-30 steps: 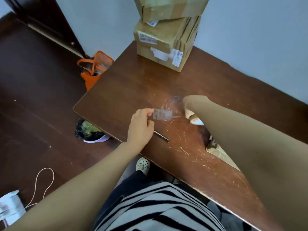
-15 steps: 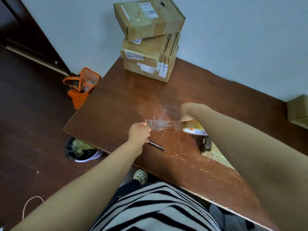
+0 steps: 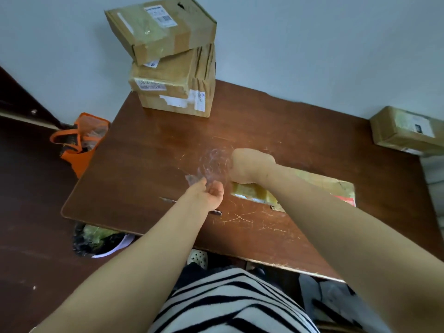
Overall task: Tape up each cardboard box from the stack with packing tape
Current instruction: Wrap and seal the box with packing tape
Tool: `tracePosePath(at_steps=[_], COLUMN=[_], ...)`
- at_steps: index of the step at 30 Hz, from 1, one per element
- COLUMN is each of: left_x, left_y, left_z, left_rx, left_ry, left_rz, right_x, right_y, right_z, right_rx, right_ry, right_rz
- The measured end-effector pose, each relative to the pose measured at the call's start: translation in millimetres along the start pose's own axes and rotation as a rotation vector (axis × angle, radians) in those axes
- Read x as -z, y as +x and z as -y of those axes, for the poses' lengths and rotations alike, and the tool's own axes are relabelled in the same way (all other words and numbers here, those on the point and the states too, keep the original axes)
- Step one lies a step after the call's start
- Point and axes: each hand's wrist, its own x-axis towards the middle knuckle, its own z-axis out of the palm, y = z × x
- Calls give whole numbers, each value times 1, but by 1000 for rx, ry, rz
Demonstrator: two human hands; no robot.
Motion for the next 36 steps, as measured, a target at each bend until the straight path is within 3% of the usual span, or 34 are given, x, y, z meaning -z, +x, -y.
tracePosePath(at_steps=[14, 26, 32, 36], left_x=[3, -3, -25, -42], left_y=[28, 7, -6, -10], left_z=[-1, 11, 41, 56], left_rx=[-104, -52, -29, -90], left_ry=[-240, -191, -25, 330], left_rz=[-77, -65, 35, 102], right_x=[-14, -14, -6, -20], right_y=[-13, -23, -49, -75], right_z=[-5, -22, -65, -93], right_rx=[26, 21, -87, -153], right_ry=[55, 139, 273, 366], right_rz=[-51, -64, -136, -234])
